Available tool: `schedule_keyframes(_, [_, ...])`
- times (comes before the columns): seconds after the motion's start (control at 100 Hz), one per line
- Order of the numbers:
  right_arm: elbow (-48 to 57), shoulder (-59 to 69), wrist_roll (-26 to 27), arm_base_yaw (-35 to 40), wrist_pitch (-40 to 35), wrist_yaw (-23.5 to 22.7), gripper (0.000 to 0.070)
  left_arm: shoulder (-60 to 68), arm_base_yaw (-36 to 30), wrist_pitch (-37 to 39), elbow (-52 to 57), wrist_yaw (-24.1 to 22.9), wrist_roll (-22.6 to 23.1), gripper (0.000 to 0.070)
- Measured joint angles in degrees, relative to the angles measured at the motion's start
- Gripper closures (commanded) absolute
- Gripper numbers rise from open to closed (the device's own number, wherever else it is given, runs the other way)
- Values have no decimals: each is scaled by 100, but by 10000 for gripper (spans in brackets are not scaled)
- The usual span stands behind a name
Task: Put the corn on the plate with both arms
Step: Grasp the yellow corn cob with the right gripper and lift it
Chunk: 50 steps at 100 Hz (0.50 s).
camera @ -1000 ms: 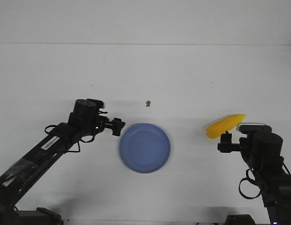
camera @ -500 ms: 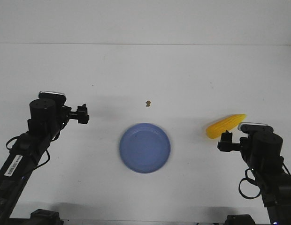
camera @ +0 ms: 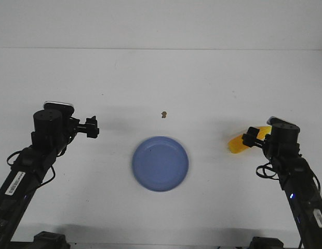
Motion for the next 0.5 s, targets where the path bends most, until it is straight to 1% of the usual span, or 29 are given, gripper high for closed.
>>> schedule_keyframes(0.14, [0,684,142,-181,426,-363,114,0,0,0,0,2,0,144])
schedule_keyframes(0.28, [0,1196,278,-201,883,-625,114,0,0,0,0,2,-2,144])
schedule_keyframes(0.44, [0,1582,391,-201,1080,-839,115,0,0,0,0,2,-2,144])
schedule_keyframes(0.5, [0,1716,420,-201,1097,-951,139,0,0,0,0,2,0,144])
